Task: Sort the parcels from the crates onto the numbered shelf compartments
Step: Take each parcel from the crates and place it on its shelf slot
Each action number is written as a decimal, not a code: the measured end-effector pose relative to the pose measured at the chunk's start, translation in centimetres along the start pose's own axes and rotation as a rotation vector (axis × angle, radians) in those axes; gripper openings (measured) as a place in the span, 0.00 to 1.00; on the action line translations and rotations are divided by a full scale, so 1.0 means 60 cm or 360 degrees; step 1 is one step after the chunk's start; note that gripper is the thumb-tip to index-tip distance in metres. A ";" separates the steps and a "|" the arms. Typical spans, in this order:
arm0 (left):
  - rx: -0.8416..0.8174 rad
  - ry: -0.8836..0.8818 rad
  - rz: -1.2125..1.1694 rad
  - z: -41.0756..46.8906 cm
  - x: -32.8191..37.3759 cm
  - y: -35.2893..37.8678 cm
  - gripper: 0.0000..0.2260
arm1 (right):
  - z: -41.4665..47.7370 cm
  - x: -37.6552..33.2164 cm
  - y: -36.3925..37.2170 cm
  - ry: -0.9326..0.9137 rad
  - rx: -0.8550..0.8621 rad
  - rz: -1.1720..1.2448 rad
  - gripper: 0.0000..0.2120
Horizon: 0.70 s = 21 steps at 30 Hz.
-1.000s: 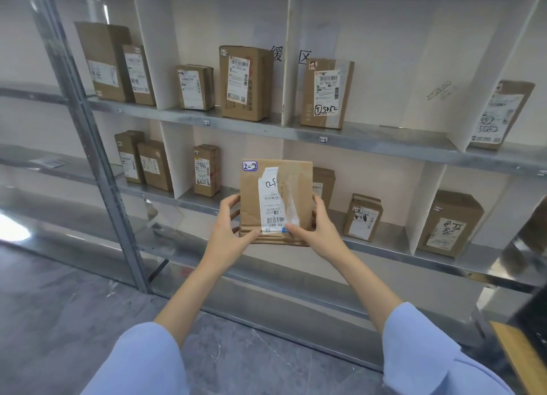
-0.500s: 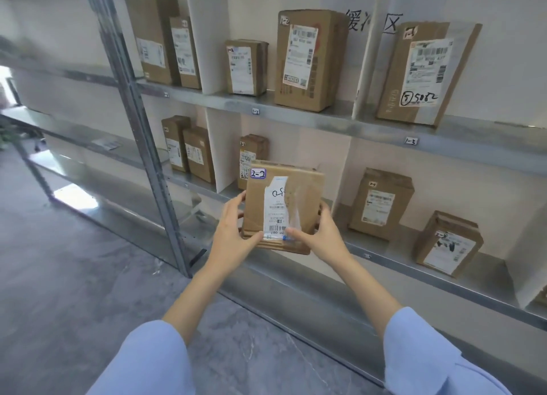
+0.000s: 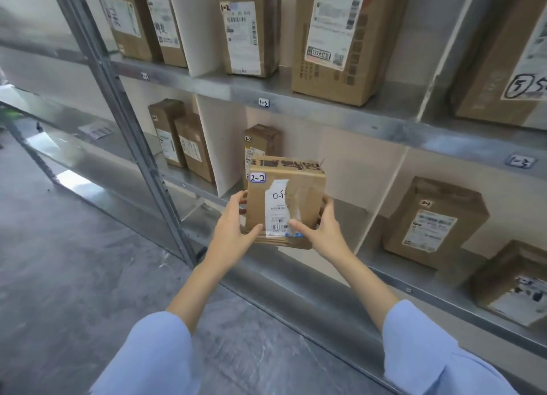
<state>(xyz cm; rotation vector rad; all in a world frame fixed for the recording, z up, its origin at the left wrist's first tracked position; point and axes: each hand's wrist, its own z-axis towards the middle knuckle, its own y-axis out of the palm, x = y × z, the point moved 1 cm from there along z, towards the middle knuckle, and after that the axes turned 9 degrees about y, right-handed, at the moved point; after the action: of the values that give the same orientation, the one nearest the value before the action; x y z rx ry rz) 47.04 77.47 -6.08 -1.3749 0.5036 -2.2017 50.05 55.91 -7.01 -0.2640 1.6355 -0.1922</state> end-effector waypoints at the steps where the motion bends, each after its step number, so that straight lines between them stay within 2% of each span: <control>1: -0.0015 -0.0002 0.0007 0.009 -0.009 0.002 0.32 | 0.012 0.005 0.005 0.0018 0.0010 0.0001 0.41; 8: -0.0191 0.0088 0.0159 0.098 -0.067 0.027 0.27 | 0.091 0.046 0.014 0.0083 0.0234 -0.0017 0.42; 13: -0.0385 0.0284 0.0404 0.164 -0.110 0.051 0.27 | 0.139 0.079 0.010 0.0146 0.0488 -0.0058 0.38; 17: -0.0523 0.0431 0.0626 0.217 -0.151 0.058 0.27 | 0.186 0.122 0.010 0.0275 0.0637 -0.0143 0.41; 21: -0.0581 0.0527 0.0723 0.253 -0.190 0.067 0.26 | 0.222 0.153 0.017 0.0315 0.0723 -0.0029 0.41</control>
<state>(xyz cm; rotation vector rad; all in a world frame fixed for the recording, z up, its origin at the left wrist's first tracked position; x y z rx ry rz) 65.84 80.14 -10.08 -0.9264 1.2556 -2.0151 62.63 54.74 -17.15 0.0905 1.7333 -0.6093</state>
